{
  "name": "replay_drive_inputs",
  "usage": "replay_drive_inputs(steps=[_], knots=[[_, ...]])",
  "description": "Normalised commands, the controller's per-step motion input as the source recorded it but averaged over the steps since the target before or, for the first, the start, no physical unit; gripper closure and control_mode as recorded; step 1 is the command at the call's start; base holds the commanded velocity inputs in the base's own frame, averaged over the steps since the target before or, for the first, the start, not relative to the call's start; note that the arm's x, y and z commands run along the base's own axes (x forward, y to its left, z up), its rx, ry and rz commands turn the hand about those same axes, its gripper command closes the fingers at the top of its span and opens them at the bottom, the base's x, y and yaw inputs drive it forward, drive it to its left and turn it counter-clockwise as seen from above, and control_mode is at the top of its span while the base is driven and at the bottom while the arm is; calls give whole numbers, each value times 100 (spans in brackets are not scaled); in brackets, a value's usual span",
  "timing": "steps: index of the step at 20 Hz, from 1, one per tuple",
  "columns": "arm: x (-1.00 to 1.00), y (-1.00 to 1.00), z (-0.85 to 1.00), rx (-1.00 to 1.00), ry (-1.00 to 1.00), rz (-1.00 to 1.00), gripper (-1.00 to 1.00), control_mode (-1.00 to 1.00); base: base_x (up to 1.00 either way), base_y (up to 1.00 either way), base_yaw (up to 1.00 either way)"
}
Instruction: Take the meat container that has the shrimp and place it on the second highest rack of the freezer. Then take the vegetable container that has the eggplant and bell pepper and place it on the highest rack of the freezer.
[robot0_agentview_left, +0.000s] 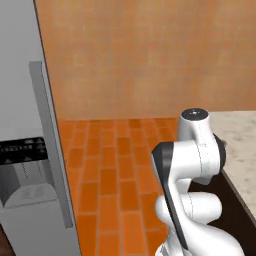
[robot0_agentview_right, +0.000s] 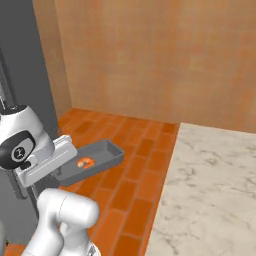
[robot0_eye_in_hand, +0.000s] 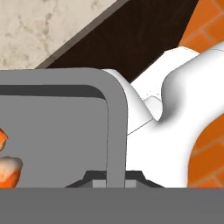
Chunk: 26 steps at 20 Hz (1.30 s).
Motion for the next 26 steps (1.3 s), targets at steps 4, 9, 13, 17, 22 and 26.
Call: replay_drive_inputs(steps=[4,9,13,17,22,26], knots=[[0,0,0,0,0,0,100,100,100,0,0],[0,0,0,0,0,0,100,100,100,0,3],[0,0,0,0,0,0,100,100,100,6,13],[0,0,0,0,0,0,100,100,100,17,21],[0,0,0,0,0,0,100,100,98,38,35],[0,0,0,0,0,0,100,100,88,45,46]])
